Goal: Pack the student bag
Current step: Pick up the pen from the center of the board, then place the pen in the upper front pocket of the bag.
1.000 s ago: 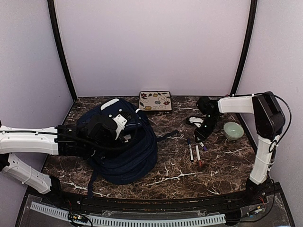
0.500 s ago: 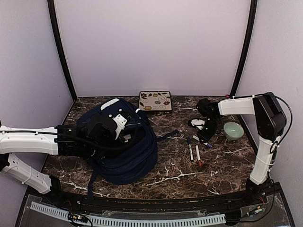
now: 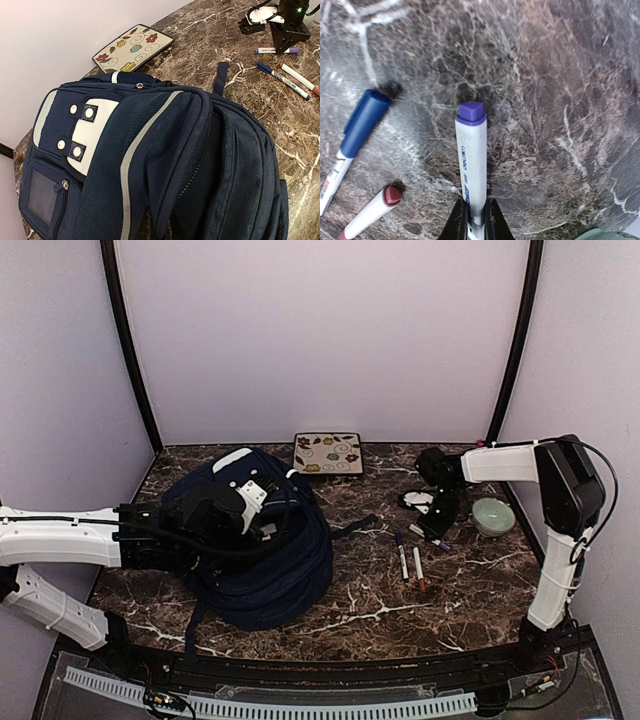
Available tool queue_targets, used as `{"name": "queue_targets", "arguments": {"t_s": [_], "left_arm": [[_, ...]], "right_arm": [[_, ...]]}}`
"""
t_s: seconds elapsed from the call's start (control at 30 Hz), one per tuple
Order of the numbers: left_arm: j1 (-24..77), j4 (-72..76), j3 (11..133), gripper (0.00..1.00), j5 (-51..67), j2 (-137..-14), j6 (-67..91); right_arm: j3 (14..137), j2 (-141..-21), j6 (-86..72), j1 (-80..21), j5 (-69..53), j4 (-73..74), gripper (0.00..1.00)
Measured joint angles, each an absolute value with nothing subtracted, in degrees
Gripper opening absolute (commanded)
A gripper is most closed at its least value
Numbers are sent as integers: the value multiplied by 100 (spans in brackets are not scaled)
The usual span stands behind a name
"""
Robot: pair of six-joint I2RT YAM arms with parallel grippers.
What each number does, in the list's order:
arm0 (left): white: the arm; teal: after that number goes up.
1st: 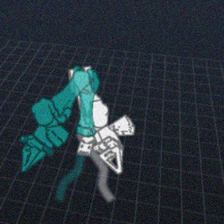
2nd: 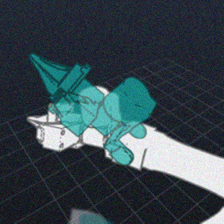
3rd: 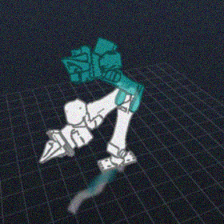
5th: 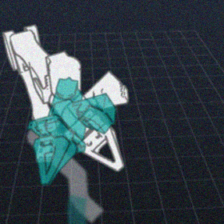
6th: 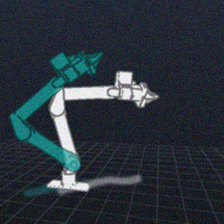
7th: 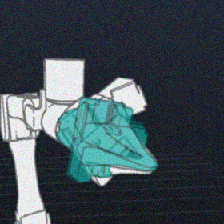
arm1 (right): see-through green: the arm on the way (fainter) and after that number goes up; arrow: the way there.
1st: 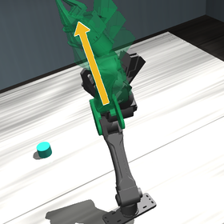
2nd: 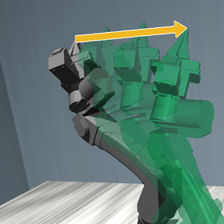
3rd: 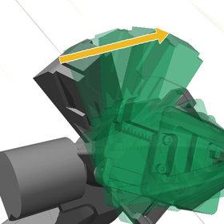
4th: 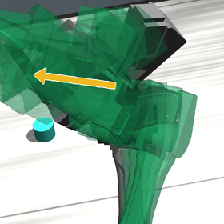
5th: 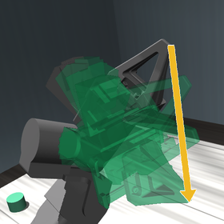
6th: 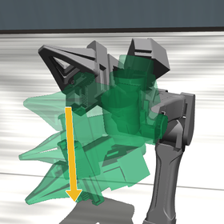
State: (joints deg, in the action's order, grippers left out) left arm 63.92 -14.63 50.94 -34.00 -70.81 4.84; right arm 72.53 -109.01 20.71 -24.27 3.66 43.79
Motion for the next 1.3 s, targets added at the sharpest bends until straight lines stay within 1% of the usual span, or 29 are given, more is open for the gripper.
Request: {"name": "queue_targets", "arguments": {"t_s": [0.17, 0.33, 0.5, 0.67, 0.77, 0.87, 1.07, 1.3], "left_arm": [[6368, -1463, 5094, 0, -3402, -7039, 425], [6165, -1420, 5098, 0, -3063, -7004, 458], [5951, -1422, 5142, 0, -2668, -6965, 574], [5887, -1494, 5266, 0, -2423, -6960, 698], [5859, -1544, 5367, 0, -2296, -6938, 777], [5859, -1632, 5452, 0, -2176, -6886, 834], [5859, -1791, 5537, 0, -1955, -6678, 932], [5859, -1951, 5537, 0, -1874, -6493, 1011]], "right_arm": [[7314, -10488, 2392, -2620, 163, 4410, 4], [7426, -9789, 2851, -3371, -34, 4294, 3], [7612, -9380, 3597, -4303, -408, 4265, 4], [7867, -8973, 4451, -5673, -320, 4152, 4], [8005, -9043, 4921, -6289, 64, 3868, 4], [8016, -9371, 5356, -6611, 642, 3500, 3], [8180, -10138, 5988, -6860, 1365, 2967, 3], [8423, -10499, 6622, -7081, 1984, 2147, 3]]}}
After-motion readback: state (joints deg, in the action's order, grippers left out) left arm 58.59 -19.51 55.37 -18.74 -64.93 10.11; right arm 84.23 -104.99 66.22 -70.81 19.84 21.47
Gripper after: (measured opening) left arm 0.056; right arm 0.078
